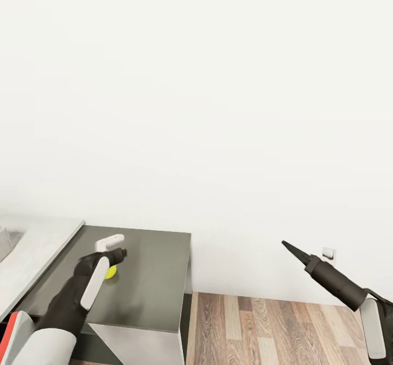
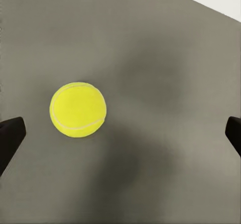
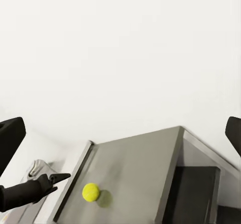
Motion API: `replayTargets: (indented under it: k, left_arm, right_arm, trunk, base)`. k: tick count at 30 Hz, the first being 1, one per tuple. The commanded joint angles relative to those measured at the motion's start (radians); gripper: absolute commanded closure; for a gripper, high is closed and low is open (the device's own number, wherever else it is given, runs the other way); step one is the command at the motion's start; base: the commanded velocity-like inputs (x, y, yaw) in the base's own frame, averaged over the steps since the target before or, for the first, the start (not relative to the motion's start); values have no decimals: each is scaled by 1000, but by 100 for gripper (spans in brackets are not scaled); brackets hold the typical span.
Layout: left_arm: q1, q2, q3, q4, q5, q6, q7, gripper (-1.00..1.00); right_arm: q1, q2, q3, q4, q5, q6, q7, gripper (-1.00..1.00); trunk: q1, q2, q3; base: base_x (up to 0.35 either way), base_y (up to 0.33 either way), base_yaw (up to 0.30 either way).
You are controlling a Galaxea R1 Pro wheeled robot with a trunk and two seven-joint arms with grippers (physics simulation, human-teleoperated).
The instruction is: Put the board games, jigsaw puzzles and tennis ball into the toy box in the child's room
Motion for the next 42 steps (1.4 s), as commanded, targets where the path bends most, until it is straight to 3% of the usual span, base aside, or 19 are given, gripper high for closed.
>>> replayTargets:
  k: [1, 12, 22, 37, 42]
  left_arm:
    - [-12, -1, -6, 21, -5, -1, 9, -100]
    - [-37, -3, -19, 104, -30, -103, 23, -100]
    - [-81, -6, -21, 240, -35, -213, 127, -100]
    - [-88, -13, -26, 260, -37, -236, 157, -100]
    - [-88, -14, -73, 260, -38, -236, 158, -100]
  right_arm:
    - [-1, 0, 3, -1, -4, 6, -4, -100]
    - [-1, 0, 8, -4, -4, 6, -13, -100]
    - [-1, 0, 10, -9, -4, 6, -13, -100]
    - [-1, 0, 10, -8, -4, 8, -15, -100]
    - [-1, 0, 10, -8, -4, 8, -15, -100]
  trunk:
    - [1, -2, -2]
    - [1, -2, -2]
    - [1, -2, -2]
    - [1, -2, -4]
    - [1, -2, -8]
  base:
    - [0, 0, 0]
    - [0, 0, 0]
    - [0, 0, 0]
    - [0, 0, 0]
    - [0, 0, 0]
